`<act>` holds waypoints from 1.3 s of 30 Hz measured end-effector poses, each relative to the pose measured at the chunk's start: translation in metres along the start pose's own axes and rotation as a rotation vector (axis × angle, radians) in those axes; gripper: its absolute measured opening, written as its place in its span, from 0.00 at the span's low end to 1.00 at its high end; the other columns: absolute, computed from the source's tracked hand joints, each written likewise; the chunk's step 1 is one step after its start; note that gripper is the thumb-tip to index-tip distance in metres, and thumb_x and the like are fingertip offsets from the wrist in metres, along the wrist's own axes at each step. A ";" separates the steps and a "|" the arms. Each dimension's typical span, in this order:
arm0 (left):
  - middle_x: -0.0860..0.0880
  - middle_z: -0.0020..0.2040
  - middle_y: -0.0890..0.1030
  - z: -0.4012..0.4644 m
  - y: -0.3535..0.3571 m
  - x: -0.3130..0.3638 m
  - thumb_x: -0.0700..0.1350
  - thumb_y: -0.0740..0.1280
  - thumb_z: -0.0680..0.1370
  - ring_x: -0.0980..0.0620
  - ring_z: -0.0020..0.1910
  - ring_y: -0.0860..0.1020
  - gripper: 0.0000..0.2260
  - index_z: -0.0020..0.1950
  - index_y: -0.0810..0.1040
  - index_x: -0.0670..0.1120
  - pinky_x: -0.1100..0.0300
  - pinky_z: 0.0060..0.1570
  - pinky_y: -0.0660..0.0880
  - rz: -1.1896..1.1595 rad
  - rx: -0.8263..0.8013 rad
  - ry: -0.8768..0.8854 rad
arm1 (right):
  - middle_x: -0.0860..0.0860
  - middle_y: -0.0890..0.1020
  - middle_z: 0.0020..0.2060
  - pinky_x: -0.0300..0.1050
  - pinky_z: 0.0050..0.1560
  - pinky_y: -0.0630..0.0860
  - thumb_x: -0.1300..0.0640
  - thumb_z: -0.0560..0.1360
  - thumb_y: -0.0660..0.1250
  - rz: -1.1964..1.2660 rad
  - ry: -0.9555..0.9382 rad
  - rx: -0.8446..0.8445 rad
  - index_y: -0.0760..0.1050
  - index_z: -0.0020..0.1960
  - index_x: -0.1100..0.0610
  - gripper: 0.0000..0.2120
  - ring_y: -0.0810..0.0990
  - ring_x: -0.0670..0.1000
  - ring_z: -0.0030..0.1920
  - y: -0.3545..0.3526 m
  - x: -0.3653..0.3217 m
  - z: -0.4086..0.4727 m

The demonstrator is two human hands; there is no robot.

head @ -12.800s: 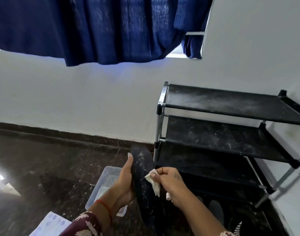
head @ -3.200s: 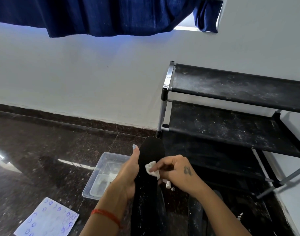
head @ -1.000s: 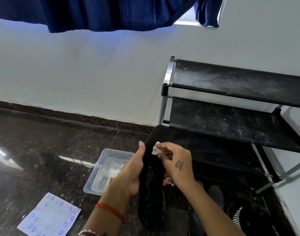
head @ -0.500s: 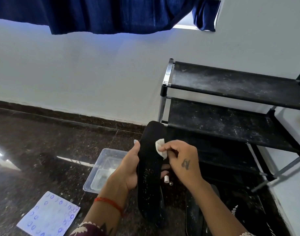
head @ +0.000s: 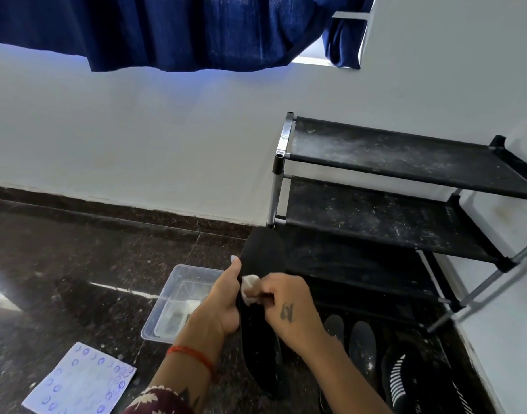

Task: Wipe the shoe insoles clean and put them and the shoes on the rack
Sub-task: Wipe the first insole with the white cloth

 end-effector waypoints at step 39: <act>0.44 0.23 0.77 0.019 -0.006 0.013 0.64 0.49 0.79 0.50 0.20 0.77 0.36 0.28 0.77 0.39 0.66 0.20 0.72 0.085 0.055 0.058 | 0.46 0.84 0.38 0.25 0.42 0.74 0.68 0.66 0.73 0.457 0.158 -0.034 0.84 0.43 0.58 0.09 0.80 0.35 0.38 0.003 0.008 0.018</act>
Point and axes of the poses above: each hand's wrist, its own z-axis towards the middle knuckle, its own y-axis out of the palm, x = y × z, the point moved 5 cm from there along z, towards the middle knuckle
